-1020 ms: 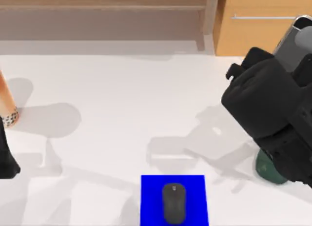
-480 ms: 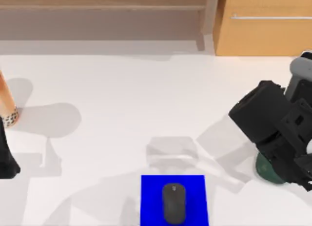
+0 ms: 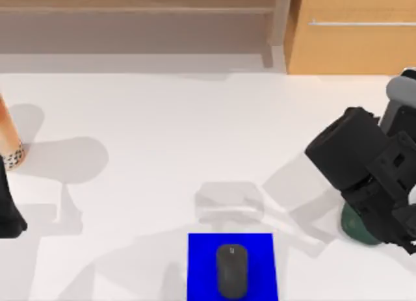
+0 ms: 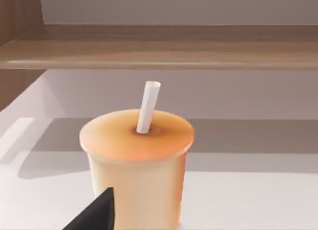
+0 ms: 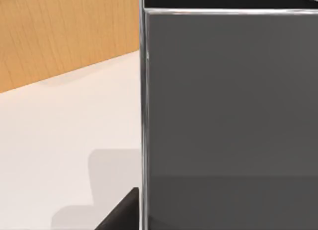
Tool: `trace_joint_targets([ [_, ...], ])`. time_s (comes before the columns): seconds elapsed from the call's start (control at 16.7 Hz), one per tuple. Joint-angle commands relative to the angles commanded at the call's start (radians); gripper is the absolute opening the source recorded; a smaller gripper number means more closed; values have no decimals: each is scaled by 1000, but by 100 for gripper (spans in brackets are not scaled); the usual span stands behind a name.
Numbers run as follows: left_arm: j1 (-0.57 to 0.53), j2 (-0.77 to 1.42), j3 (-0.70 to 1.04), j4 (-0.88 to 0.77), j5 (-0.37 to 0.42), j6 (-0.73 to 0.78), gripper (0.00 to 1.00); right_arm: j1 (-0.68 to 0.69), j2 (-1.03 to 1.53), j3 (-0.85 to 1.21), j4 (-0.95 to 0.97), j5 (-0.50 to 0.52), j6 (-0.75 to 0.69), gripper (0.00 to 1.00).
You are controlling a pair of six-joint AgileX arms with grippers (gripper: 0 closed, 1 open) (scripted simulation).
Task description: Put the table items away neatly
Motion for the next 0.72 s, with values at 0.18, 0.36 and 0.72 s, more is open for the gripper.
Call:
trace_joint_targets([
  [0.18,0,0,0,0,0,0,100,0,0,0,0,0,0,75],
  [0.36,0,0,0,0,0,0,100,0,0,0,0,0,0,98],
  [0.72,0,0,0,0,0,0,100,0,0,0,0,0,0,100],
])
